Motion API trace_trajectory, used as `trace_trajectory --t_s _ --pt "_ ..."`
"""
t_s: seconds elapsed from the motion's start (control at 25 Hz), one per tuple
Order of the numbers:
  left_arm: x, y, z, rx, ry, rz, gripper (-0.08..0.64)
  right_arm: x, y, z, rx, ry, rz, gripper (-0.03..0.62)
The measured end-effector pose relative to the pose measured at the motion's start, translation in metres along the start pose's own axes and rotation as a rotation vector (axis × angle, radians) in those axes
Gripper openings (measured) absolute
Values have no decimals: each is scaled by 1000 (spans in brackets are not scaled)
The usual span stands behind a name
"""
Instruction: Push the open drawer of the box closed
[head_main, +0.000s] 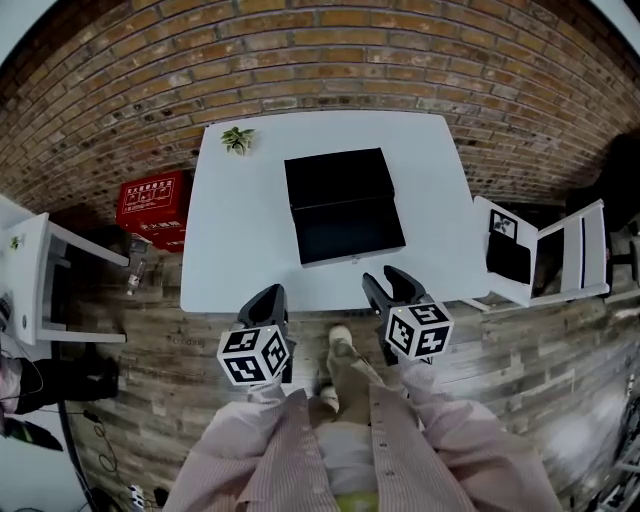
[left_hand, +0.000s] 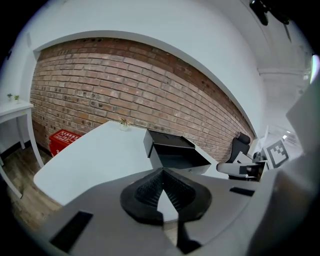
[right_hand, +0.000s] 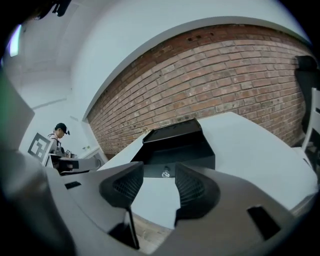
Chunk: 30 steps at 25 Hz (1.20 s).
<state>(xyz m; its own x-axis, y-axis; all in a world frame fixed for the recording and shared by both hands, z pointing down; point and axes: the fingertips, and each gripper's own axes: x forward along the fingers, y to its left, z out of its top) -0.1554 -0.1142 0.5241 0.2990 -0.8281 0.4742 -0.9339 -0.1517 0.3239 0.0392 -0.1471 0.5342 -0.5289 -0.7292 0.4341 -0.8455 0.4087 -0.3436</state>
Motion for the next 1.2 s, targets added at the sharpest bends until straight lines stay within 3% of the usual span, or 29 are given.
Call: trace_trajectory --t_s 0.76,1.2 --pt "51 16 -22 -105 119 63 -5 67 -7 -41 111 258 81 201" --pt "57 20 -26 -97 175 24 -5 80 -7 -47 140 303 24 198"
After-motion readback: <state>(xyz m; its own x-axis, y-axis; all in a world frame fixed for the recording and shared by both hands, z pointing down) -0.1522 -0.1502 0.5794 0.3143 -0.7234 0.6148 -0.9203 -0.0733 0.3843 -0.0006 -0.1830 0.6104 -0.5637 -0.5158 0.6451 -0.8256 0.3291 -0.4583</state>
